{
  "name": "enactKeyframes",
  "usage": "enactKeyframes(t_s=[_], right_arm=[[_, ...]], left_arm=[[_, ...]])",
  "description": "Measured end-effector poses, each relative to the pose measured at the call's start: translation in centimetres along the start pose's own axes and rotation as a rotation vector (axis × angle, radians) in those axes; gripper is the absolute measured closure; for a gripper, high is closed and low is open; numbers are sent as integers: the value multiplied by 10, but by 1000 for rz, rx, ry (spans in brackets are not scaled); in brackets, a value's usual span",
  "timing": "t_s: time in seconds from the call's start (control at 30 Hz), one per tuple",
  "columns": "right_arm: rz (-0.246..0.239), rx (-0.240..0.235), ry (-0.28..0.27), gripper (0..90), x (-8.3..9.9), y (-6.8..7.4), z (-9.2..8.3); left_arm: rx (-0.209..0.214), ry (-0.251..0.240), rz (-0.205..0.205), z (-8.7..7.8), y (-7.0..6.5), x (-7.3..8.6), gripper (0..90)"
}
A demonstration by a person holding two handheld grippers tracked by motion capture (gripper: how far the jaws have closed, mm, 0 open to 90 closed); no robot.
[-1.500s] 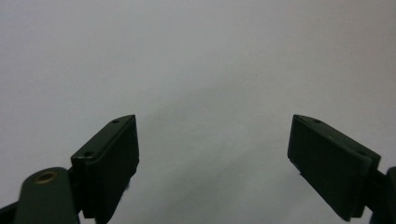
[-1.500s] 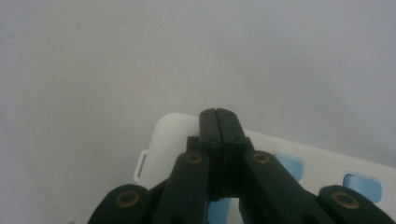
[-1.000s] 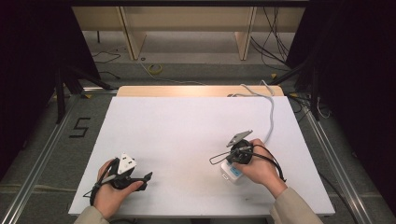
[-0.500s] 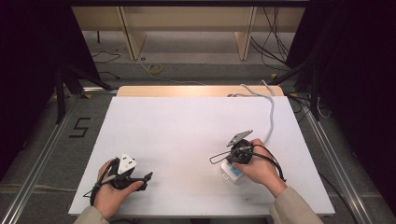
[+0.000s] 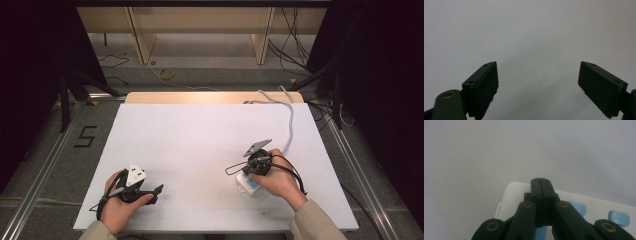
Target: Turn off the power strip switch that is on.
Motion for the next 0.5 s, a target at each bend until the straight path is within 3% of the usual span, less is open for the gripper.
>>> enactKeyframes(t_s=[0.07,0.1,0.5], right_arm=[[5,4,-26,900,0,-1,-3],[4,-4,-5,900,0,-1,-4],[0,4,-32,860,5,-1,-12]], left_arm=[[0,0,-1,0,0,0,161],[0,0,-1,0,0,0,161],[0,0,-2,0,0,0,161]])
Point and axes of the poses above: each handheld gripper's, and its own axes: z roughly forward along the jaws, x roughly out of its underside, y roughly to its left, the point moved 1 cm from there along z, roughly forward along the jaws, and after that the axes turned 14 degrees about -z, right-handed, at the moved point
